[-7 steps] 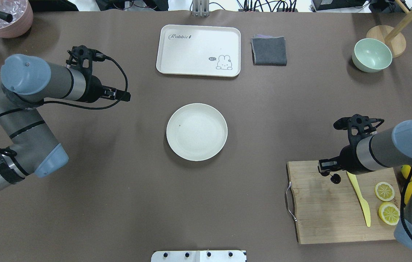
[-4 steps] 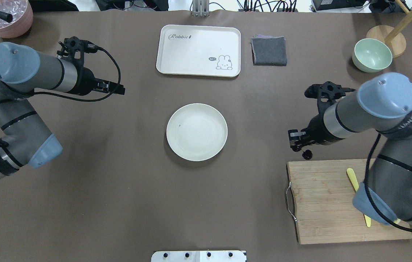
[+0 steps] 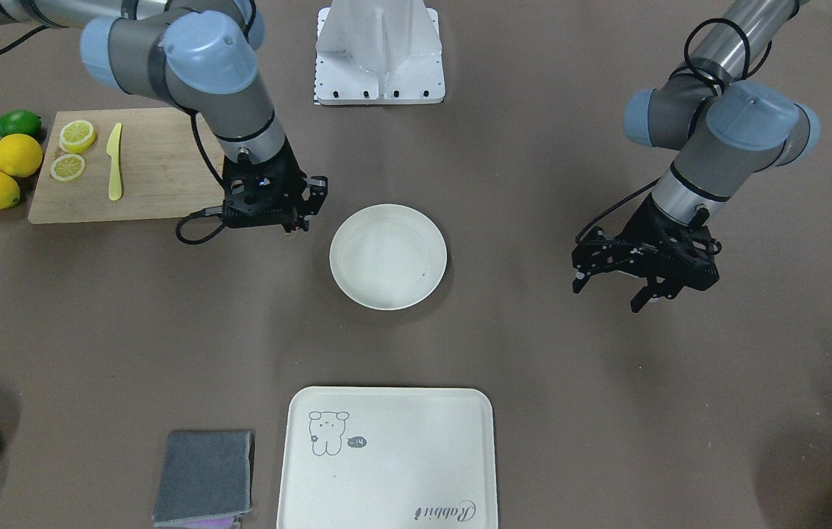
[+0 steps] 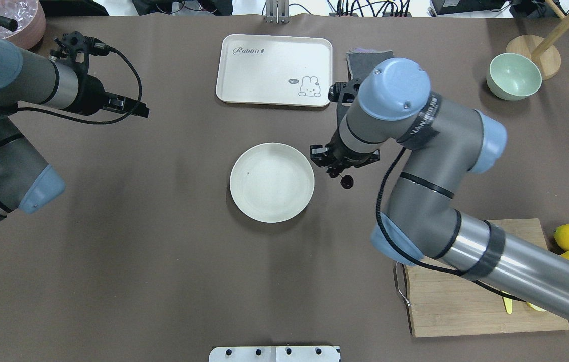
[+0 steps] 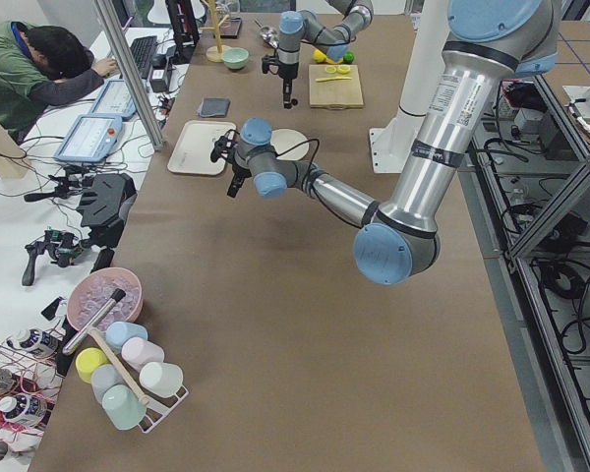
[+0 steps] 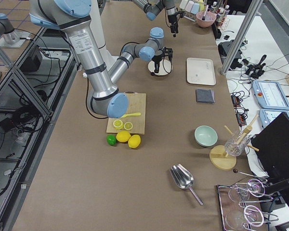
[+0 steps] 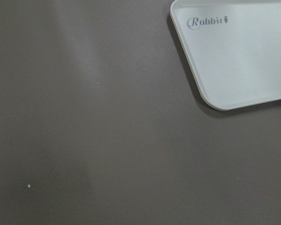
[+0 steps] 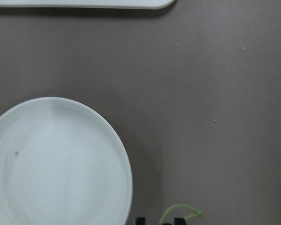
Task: Place red cherry on plate
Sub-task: 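Lift the cherries with the right gripper and carry them over the plate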
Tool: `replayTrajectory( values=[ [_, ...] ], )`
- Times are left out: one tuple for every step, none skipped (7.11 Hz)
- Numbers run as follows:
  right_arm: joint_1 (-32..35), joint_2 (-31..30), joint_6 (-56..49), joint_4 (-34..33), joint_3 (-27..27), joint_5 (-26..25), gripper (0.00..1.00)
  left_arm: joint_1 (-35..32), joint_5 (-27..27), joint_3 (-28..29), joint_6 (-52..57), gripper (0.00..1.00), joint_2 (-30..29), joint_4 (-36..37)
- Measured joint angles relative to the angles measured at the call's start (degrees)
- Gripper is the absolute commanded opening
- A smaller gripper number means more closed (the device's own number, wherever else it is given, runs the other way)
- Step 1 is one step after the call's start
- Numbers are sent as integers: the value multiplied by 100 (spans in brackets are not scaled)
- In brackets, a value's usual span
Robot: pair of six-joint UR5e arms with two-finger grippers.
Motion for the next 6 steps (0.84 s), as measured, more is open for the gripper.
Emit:
replayTrajectory(
  values=[
    [-69, 456, 201, 387, -745, -170, 0, -56, -6, 8, 27, 98, 12, 33],
    [-150, 778, 390, 693, -1310, -348, 0, -101, -4, 43, 39, 98, 13, 44],
    [-258, 999, 488, 860, -1678, -512, 0, -138, 0, 99, 109, 98, 13, 51],
    [-367, 1142, 546, 947, -1892, -616, 0, -175, 9, 157, 286, 98, 10, 58],
    [-473, 1221, 617, 993, -2000, -663, 13, -221, 10, 195, 448, 98, 9, 62],
    [-560, 1257, 684, 1007, -2040, -679, 99, -255, 6, 210, 519, 98, 11, 63]
  ],
)
